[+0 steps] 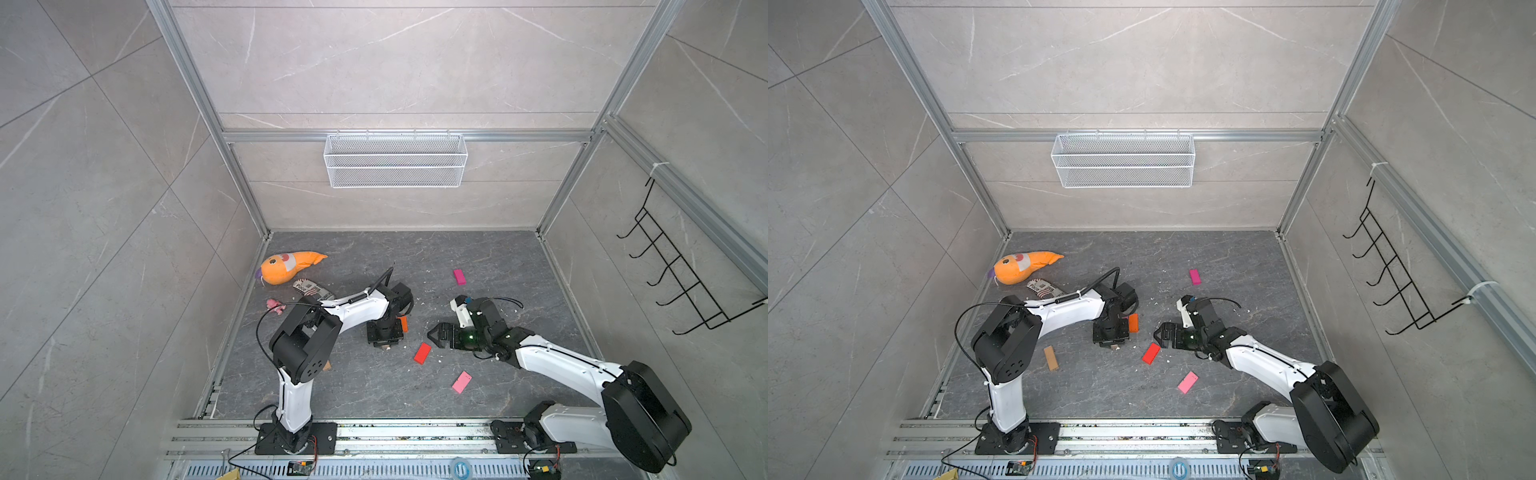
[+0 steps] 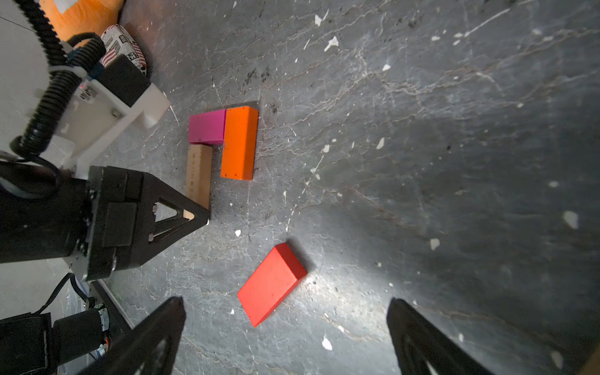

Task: Assemble the letter p with building blocks
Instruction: Assemble the building block at the center of the board.

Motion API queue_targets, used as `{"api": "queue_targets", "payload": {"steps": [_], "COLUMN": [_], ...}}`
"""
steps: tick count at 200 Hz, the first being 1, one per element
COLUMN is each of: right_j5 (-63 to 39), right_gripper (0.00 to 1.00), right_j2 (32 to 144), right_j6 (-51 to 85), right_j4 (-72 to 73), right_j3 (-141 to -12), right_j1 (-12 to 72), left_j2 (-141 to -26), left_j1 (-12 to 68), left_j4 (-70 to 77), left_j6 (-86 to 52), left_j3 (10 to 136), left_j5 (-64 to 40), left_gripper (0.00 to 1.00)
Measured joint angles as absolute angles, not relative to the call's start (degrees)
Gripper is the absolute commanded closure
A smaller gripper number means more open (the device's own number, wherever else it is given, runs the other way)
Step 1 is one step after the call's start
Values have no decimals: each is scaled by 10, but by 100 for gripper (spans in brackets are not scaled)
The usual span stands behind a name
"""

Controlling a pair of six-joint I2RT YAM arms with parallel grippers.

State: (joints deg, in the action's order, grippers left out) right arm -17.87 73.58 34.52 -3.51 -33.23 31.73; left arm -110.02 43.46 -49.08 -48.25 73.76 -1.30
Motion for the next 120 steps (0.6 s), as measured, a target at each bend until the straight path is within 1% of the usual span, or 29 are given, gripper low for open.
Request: {"api": "queue_targets", "payload": {"steps": [53, 120], "right_j5": [-183, -183], "right_gripper": [0, 0], "right_j2": [736, 737], "right_j6": [346, 350], "right_j4": [-31, -31], "right_j3": [-332, -332], "right_j1": [317, 317], "left_j2": [-1101, -1101], "left_j1": [435, 435], "left_j4": [-490, -484], "left_j6": [-488, -499], "left_j3": [738, 737], "left_j5": [-8, -5], "left_gripper": [64, 64]}}
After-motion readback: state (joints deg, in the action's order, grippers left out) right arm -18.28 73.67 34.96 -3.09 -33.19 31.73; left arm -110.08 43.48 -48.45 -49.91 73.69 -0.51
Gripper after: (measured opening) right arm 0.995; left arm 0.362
